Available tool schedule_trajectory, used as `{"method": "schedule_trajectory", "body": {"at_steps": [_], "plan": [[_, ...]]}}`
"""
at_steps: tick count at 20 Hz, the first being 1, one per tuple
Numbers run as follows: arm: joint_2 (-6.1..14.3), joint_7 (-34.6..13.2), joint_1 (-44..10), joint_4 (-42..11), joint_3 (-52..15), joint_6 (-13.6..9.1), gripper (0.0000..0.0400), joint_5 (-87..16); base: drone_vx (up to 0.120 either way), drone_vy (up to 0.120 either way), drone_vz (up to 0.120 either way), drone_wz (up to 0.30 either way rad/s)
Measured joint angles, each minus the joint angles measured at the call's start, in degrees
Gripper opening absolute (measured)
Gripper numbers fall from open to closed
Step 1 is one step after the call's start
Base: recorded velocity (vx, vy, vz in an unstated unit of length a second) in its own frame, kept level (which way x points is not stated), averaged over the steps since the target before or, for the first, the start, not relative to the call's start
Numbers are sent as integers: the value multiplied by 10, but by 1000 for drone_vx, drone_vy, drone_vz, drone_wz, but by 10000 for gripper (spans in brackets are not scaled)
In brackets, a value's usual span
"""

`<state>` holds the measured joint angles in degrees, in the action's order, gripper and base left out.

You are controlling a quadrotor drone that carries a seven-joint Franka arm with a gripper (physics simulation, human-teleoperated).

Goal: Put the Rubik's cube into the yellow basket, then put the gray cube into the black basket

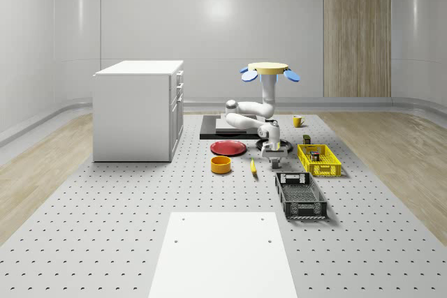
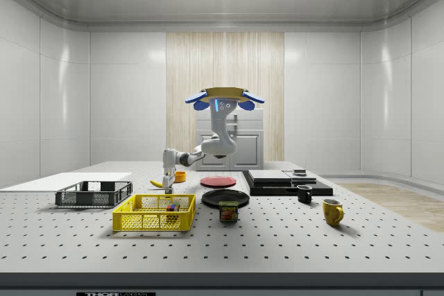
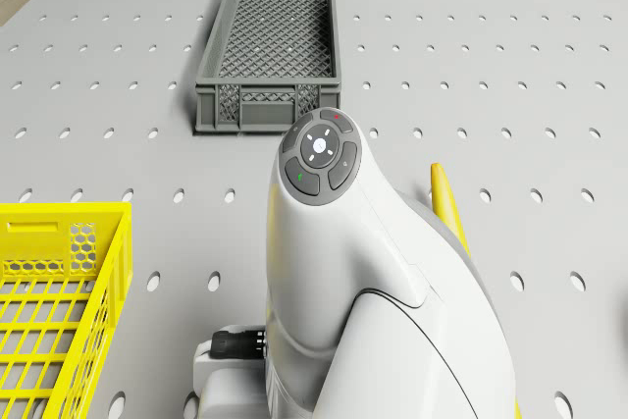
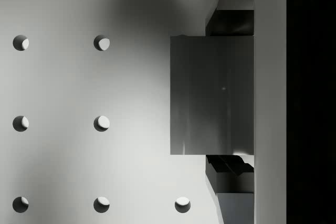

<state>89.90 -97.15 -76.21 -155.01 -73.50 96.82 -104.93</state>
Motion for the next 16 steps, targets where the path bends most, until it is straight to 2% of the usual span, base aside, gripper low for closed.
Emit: {"method": "schedule_trajectory", "body": {"at_steps": [6,16], "plan": [[0,0,0,0,0,0,257,0,0,0,0,0],[0,1,0,0,-1,-1,251,0,0,0,0,0]]}}
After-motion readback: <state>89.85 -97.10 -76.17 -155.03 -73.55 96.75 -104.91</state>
